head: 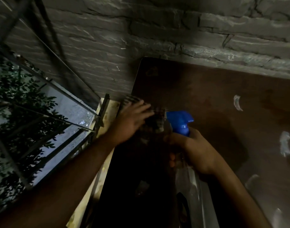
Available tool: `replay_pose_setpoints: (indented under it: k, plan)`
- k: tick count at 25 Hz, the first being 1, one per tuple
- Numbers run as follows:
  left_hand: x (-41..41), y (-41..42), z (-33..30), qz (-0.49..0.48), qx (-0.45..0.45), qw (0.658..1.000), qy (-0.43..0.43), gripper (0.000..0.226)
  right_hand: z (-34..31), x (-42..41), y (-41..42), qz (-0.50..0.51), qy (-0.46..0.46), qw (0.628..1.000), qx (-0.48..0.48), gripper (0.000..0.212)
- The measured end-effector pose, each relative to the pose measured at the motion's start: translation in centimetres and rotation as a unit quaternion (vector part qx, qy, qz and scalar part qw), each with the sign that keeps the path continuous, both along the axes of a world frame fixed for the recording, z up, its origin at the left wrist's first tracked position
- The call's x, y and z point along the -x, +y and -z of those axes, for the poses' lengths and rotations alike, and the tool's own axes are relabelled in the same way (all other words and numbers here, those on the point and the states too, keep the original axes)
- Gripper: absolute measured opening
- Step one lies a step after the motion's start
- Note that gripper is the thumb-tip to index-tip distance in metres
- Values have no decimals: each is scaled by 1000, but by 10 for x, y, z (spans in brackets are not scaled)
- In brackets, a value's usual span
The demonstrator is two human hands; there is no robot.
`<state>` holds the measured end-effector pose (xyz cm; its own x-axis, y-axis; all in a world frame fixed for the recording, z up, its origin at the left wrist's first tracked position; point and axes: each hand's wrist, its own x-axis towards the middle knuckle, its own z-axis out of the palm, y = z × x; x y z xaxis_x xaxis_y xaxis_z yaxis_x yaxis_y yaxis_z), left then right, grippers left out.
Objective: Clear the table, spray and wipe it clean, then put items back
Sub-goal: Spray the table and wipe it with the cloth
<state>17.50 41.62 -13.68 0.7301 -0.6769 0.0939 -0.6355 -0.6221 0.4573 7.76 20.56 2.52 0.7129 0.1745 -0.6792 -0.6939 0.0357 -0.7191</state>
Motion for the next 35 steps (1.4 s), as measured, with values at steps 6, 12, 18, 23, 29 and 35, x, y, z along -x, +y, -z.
replay_pose_setpoints:
  k: [6,12,18,23,29,35]
  plan:
    - [3,-76,-28,-34,-17,999,18,35,9,9,3,14,-16,1000,-1,16]
    - [-9,-19,-7,-57,-29,998,25,42,12,24,-7,-14,-34,999,7,24]
    - [35,-56,-7,-13,-15,997,69,42,9,52,-15,-28,-25,999,12,6]
    - [8,-18,-19,-103,29,980,166,41,6,78,-10,-88,-33,995,26,5]
    - [9,-22,-22,-129,34,974,186,42,6,91,-4,-126,1,992,-2,20]
    - [15,-24,-21,-143,30,975,165,42,12,84,-6,-100,0,995,19,15]
